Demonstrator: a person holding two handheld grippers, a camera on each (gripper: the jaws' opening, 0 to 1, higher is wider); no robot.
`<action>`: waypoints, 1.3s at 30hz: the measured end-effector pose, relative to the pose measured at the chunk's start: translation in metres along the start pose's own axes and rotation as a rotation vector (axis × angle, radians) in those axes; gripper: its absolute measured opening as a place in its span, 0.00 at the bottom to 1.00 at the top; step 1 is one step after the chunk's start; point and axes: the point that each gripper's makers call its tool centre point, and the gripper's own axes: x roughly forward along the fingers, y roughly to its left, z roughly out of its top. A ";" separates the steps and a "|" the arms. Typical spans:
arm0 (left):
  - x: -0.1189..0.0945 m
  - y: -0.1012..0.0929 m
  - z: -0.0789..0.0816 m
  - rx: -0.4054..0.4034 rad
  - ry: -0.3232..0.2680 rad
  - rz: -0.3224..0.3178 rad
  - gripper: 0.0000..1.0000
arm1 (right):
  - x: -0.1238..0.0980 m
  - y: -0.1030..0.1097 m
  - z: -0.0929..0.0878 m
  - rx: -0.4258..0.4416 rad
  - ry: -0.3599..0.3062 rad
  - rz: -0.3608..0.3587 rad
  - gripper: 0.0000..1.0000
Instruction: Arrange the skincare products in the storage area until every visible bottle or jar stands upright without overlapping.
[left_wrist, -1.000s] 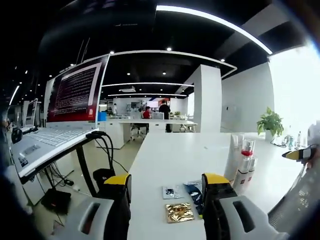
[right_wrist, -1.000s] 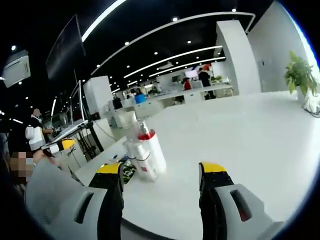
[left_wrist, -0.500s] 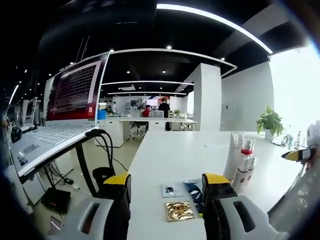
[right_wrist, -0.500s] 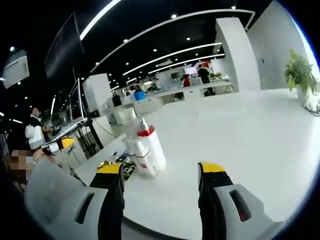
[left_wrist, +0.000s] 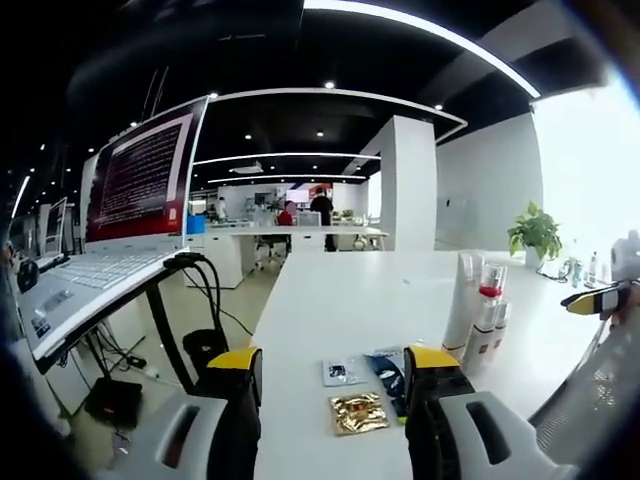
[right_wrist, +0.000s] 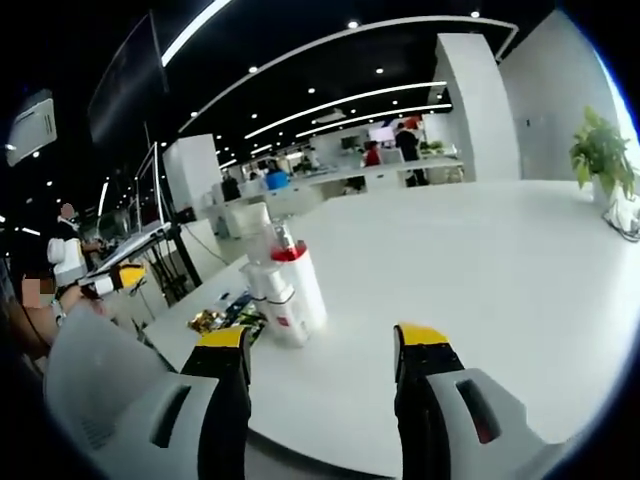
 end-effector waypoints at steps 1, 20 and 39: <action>0.000 0.000 0.000 0.001 0.000 0.000 0.59 | 0.000 0.000 0.000 0.000 -0.001 -0.003 0.55; -0.001 0.000 0.000 0.004 0.003 0.003 0.59 | 0.000 -0.004 -0.002 -0.008 0.010 -0.009 0.54; 0.002 0.000 -0.008 0.014 0.048 -0.009 0.58 | 0.002 -0.006 -0.003 0.016 0.010 -0.006 0.50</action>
